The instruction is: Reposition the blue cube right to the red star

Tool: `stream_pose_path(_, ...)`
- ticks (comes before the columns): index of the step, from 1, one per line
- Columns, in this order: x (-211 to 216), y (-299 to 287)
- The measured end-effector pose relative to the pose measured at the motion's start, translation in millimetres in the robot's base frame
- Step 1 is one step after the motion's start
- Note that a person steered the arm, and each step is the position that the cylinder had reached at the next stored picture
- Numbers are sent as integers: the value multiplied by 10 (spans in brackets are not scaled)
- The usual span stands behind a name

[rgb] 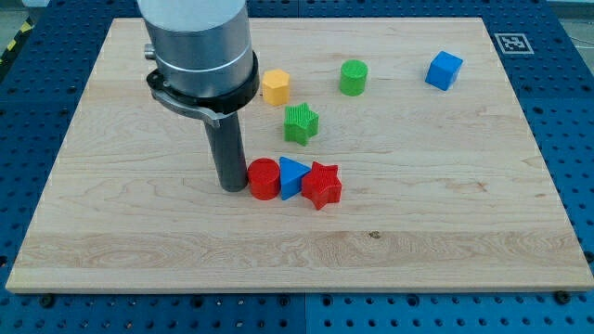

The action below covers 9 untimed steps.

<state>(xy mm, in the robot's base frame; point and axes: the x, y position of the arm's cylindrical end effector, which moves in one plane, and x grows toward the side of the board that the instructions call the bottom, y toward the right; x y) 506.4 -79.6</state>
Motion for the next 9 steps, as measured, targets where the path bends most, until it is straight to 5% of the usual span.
stream_pose_path(3, -421, -206)
stream_pose_path(4, -427, 204)
stream_pose_path(7, -809, 2624)
stream_pose_path(9, -1767, 4057)
